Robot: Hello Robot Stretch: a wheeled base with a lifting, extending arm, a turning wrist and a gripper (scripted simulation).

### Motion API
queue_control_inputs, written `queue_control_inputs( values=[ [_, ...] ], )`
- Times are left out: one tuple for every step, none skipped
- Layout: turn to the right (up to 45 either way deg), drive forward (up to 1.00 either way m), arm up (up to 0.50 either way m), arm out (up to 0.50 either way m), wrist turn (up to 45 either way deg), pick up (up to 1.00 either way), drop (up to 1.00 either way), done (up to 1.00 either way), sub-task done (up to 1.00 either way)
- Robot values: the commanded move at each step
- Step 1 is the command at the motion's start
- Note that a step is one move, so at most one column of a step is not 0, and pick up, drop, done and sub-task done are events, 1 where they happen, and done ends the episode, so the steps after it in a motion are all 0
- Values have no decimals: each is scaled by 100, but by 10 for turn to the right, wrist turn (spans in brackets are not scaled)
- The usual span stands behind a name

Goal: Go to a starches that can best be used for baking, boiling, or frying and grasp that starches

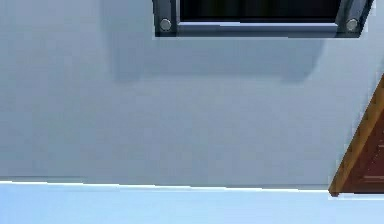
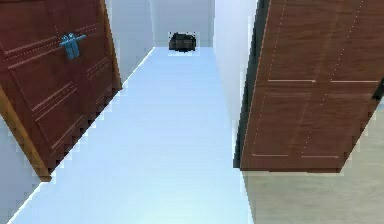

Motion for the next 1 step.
queue_control_inputs(
  values=[
    [-270, 0, 0, 0, 0, 0, 0, 0, 0]
  ],
)
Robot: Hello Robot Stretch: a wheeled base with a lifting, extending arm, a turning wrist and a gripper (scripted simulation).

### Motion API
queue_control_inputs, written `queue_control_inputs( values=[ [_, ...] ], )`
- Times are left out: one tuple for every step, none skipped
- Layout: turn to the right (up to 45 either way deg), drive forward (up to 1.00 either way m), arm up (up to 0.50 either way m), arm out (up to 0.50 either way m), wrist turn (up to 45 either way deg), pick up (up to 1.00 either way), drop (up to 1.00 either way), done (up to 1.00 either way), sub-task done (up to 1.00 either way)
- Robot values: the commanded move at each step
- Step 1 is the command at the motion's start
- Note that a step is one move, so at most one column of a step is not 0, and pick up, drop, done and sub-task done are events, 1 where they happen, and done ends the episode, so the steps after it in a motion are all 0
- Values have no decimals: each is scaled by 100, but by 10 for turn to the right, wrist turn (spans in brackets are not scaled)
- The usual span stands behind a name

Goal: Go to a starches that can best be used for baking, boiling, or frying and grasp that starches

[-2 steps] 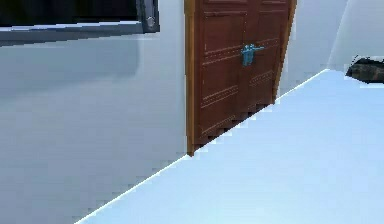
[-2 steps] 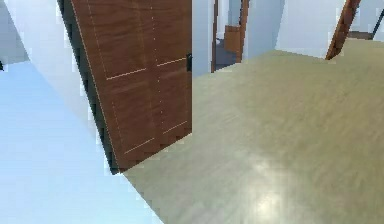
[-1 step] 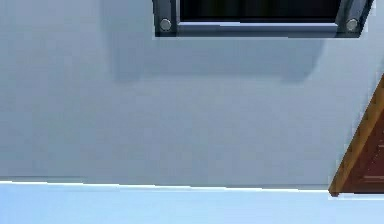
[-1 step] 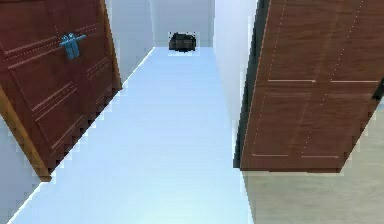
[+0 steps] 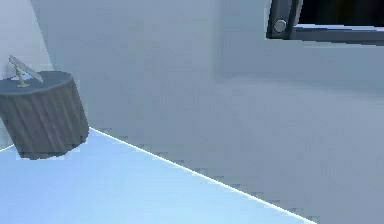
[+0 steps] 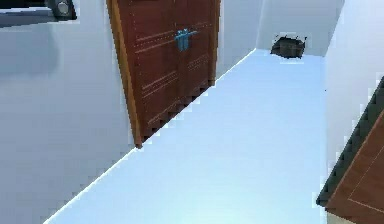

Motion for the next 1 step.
queue_control_inputs(
  values=[
    [0, 15, 0, 0, 0, 0, 0, 0, 0]
  ],
)
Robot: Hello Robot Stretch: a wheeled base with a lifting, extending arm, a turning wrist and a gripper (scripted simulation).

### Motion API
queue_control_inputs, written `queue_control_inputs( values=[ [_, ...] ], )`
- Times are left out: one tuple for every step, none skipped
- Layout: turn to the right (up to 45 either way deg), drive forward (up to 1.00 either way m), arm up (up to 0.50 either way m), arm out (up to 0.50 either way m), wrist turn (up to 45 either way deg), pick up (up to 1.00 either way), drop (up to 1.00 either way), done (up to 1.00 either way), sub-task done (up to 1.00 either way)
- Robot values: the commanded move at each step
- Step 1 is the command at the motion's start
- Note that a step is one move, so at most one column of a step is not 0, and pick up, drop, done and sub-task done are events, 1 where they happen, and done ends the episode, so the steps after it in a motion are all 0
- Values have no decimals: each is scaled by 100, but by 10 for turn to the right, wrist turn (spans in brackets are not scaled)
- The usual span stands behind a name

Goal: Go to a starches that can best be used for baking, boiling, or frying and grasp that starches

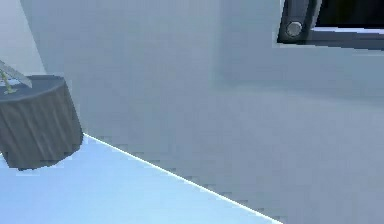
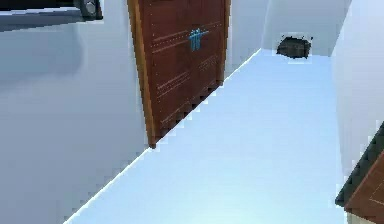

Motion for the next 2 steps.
queue_control_inputs(
  values=[
    [-450, 0, 0, 0, 0, 0, 0, 0, 0],
    [-30, 0, 0, 0, 0, 0, 0, 0, 0]
  ],
)
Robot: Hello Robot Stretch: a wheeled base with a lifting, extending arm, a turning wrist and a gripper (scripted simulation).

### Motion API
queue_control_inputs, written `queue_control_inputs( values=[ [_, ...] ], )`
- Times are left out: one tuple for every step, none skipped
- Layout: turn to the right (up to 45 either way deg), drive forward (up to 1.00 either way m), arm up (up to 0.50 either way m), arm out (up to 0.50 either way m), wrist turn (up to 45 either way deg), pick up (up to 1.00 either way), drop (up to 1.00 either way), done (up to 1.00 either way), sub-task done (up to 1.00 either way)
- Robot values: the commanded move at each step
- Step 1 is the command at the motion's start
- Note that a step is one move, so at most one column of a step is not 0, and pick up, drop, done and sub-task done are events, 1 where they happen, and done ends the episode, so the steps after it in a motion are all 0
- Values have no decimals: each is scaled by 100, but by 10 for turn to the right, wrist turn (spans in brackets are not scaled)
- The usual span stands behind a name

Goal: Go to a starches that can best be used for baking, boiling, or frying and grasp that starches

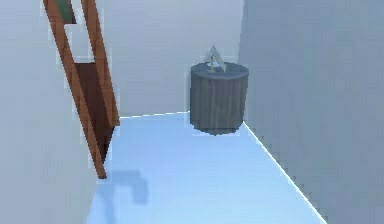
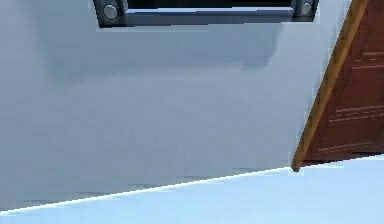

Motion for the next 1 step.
queue_control_inputs(
  values=[
    [0, 100, 0, 0, 0, 0, 0, 0, 0]
  ],
)
